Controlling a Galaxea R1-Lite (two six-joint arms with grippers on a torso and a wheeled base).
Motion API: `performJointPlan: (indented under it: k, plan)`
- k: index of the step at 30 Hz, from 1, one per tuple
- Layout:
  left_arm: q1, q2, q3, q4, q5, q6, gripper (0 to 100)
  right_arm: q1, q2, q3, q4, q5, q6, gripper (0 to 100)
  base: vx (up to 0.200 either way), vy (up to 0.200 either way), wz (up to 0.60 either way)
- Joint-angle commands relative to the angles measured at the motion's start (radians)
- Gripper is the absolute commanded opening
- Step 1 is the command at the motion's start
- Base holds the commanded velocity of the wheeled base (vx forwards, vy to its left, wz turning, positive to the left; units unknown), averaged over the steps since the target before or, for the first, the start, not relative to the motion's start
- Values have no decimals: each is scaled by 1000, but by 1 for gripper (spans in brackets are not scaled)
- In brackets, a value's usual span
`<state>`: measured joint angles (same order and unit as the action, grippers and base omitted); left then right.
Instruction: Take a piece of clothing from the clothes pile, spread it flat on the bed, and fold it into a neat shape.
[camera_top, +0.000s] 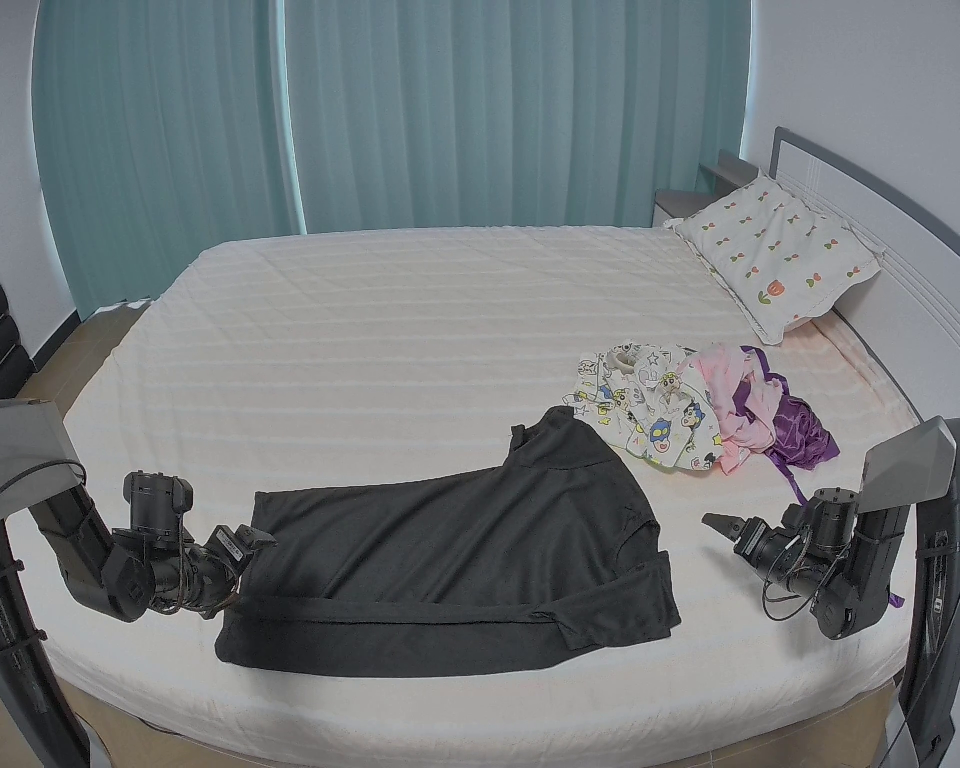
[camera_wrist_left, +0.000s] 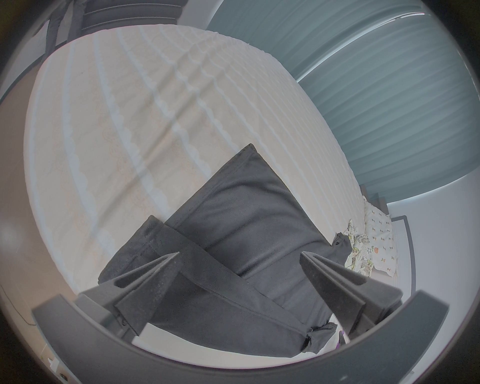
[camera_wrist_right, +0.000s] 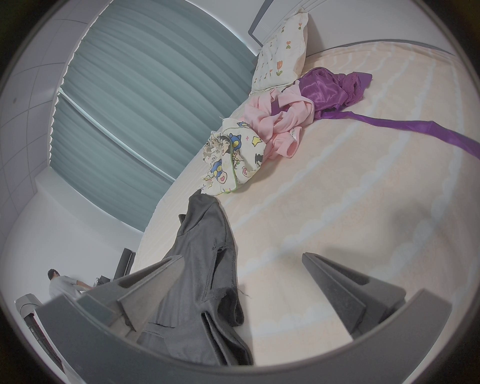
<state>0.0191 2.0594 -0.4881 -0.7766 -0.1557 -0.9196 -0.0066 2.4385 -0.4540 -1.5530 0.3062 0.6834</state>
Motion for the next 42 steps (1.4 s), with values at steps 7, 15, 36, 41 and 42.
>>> performJointPlan:
  k: [7, 15, 36, 41, 42]
  plan:
    - [1, -2, -7, -6, 1, 1, 100, 4, 1, 15, -10, 2, -4, 100, 0, 0, 0]
    - [2, 7, -47, -49, 16, 10, 100, 33, -1, 28, -10, -1, -4, 100, 0, 0, 0]
    - [12, 108, -106, -52, 87, 90, 100, 45, 1, 37, -10, -1, -4, 100, 0, 0, 0]
    - [7, 102, -93, -52, 87, 74, 100, 51, 2, 43, -10, -1, -7, 100, 0, 0, 0]
    - [7, 99, -84, -52, 81, 73, 100, 51, 2, 41, -10, -1, -7, 100, 0, 0, 0]
